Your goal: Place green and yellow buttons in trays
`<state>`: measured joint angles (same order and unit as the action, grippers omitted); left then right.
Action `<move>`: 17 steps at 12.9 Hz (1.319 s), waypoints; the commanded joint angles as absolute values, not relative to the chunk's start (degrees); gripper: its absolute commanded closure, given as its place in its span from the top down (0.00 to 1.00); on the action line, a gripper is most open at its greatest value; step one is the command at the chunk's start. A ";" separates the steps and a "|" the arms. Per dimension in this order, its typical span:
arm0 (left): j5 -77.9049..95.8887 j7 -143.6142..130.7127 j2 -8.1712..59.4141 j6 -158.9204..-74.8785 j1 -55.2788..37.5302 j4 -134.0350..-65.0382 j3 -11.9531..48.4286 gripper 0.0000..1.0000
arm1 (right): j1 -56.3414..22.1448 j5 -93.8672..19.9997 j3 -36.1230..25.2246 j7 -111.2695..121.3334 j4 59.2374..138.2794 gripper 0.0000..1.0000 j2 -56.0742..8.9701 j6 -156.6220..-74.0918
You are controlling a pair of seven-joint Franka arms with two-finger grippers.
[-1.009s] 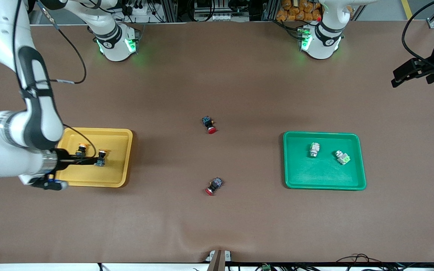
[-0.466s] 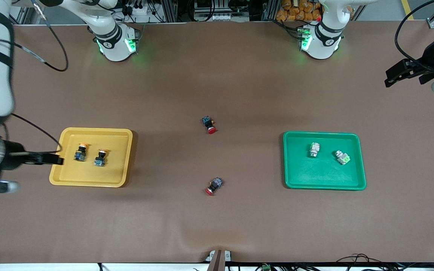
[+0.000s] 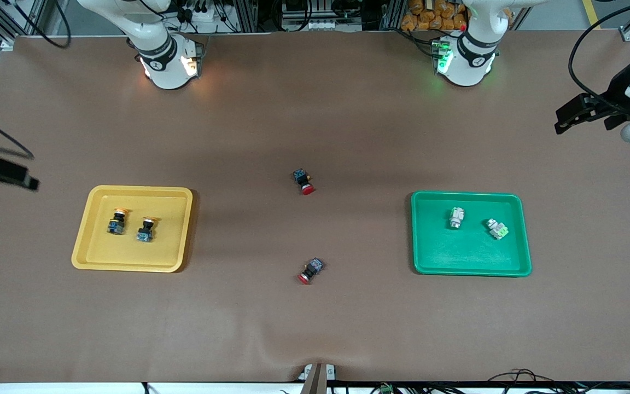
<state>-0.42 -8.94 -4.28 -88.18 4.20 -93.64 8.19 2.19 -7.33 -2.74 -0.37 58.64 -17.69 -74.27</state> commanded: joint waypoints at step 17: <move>-1.23 -5.80 -3.52 -88.95 5.80 -92.29 10.02 1.00 | 2.46 -3.08 -0.97 0.18 89.74 1.00 4.48 -84.20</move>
